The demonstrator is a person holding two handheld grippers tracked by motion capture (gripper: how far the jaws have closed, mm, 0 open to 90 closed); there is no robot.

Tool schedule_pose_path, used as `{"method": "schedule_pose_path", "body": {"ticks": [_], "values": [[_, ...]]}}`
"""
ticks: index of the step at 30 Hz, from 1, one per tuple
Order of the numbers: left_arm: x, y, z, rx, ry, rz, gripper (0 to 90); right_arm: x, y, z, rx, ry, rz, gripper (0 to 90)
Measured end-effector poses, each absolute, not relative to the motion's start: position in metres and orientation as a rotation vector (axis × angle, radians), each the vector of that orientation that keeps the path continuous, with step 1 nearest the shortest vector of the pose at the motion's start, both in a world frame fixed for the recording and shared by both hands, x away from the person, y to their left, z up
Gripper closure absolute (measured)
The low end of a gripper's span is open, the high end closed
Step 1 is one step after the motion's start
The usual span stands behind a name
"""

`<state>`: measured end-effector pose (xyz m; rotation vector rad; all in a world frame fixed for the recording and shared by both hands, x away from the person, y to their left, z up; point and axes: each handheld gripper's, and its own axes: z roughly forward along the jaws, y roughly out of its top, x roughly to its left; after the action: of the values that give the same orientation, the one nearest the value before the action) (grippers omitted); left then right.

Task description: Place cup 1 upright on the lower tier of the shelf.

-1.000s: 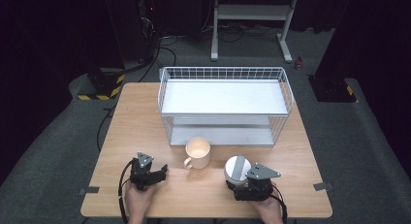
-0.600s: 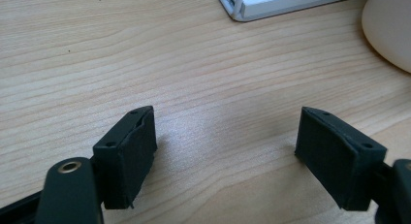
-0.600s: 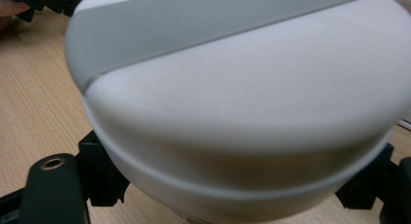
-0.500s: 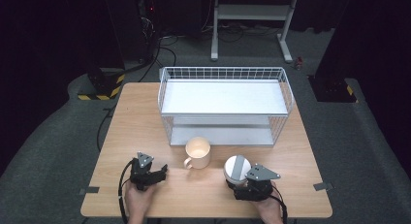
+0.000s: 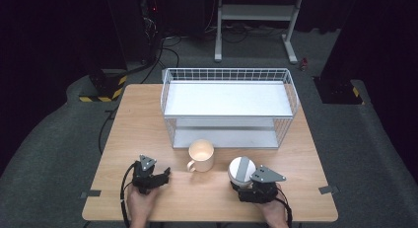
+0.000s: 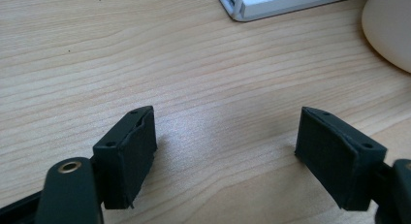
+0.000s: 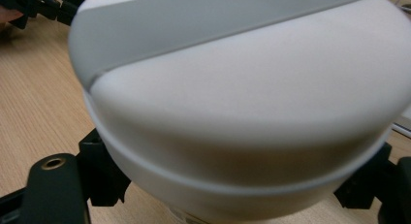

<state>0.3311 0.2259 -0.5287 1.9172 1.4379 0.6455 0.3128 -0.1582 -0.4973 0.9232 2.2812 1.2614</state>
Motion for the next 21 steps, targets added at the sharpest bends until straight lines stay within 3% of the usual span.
{"method": "schedule_pose_path", "body": {"ticks": [21], "values": [[0.331, 0.226, -0.529, 1.917, 1.438, 0.646, 22.5, 0.323, -0.165, -0.488, 0.952, 2.263, 1.289, 18.4]]}}
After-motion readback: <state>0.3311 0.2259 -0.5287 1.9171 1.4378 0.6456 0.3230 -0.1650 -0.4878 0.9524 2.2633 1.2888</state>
